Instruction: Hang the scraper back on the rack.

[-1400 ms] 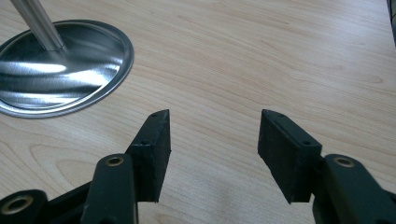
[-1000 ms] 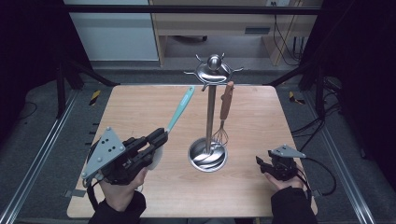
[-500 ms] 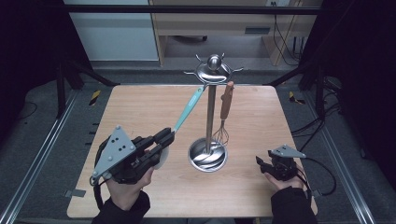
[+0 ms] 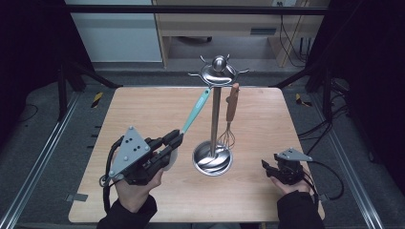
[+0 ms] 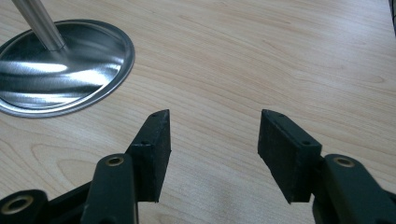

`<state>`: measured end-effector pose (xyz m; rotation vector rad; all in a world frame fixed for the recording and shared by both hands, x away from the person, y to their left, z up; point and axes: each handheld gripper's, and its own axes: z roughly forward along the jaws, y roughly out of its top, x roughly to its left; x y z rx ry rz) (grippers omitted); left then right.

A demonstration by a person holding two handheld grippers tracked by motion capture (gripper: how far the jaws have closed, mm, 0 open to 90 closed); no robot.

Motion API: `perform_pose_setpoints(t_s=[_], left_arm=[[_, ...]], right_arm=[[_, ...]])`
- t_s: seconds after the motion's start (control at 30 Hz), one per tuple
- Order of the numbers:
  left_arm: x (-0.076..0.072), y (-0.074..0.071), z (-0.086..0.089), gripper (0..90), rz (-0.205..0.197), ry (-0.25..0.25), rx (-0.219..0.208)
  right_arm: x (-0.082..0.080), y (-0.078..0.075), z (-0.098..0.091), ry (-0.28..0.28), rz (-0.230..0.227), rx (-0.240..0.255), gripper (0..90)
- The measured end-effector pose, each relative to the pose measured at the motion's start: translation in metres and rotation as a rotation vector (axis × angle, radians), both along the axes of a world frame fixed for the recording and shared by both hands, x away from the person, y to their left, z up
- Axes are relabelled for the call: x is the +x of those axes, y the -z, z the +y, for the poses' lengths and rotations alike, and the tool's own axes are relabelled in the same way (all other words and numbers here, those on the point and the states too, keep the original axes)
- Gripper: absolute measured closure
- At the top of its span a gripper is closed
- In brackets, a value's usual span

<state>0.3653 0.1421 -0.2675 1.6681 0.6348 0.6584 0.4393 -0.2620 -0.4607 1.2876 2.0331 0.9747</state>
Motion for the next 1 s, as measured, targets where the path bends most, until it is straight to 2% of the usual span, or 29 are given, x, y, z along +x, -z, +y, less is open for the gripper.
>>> perform_pose_setpoints(t_s=[0.27,0.8,0.87,1.0], left_arm=[[0.006,0.004,-0.009,81.6,0.012,-0.013,0.028],[0.021,0.015,-0.024,81.4,0.032,-0.03,0.034],[0.023,0.016,-0.026,81.3,0.058,-0.022,0.028],[0.026,0.017,-0.028,81.2,0.065,-0.026,0.036]], right_arm=[[0.0,0.0,0.0,0.002,0.001,0.004,44.5],[-0.001,-0.001,0.0,0.003,0.005,0.009,44.5],[-0.001,-0.001,0.0,0.005,0.006,0.012,44.5],[-0.001,-0.001,0.0,0.004,0.007,0.012,44.5]])
